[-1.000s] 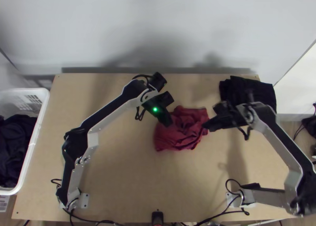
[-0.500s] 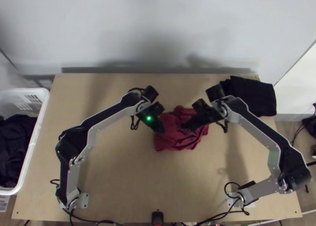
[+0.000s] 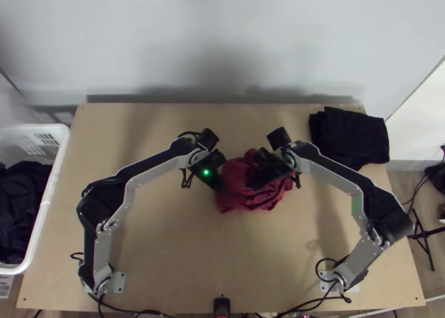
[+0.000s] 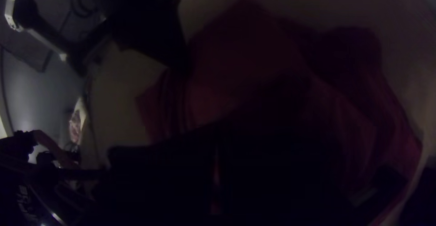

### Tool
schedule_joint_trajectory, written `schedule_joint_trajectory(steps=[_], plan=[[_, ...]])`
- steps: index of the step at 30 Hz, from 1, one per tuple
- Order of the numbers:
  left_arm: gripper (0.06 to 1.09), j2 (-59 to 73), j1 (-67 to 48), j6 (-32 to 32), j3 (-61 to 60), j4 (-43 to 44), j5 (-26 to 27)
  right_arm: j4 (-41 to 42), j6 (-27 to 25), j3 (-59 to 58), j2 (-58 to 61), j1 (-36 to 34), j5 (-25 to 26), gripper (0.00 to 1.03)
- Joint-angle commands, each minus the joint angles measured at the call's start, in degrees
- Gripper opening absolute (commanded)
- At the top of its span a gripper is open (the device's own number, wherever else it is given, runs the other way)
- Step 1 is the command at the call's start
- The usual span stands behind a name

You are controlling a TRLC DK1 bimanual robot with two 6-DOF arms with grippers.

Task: Fold the t-shirt

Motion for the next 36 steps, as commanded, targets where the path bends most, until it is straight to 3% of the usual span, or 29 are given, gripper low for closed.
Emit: schedule_joint_trajectory(steps=[1,4,10,19,22,25,31,36], plan=[[0.10,0.5,-0.8,0.0,-0.7,0.4,-4.0,2.5,-0.8,-0.9,2.8,-2.9,7.0,0.03],[0.10,0.7,-1.2,0.1,-0.7,0.6,-5.3,2.9,-1.0,-2.0,1.8,-7.2,9.8,0.03],[0.10,0.7,-1.5,0.3,-0.2,0.8,-6.7,1.6,-4.0,-7.8,-6.6,-18.2,10.1,0.03],[0.10,-0.6,-2.0,0.6,-0.2,0.4,-6.6,-10.8,-9.8,-14.6,-23.9,-32.5,10.0,0.03],[0.10,-1.1,-2.0,0.7,-0.2,0.1,-6.5,-12.5,-8.6,-13.2,-29.3,-31.2,9.9,0.03],[0.10,-1.7,-1.7,0.7,-0.2,-0.1,-5.9,-14.2,-4.6,-8.6,-29.9,-25.3,9.8,0.03],[0.10,-6.9,-1.0,2.3,1.5,-3.2,1.5,-12.8,0.8,-3.4,-22.4,-11.9,8.9,0.03],[0.10,-10.1,0.3,2.3,1.1,-4.7,3.7,-9.6,3.2,-2.2,-15.5,-5.9,5.4,0.03]])
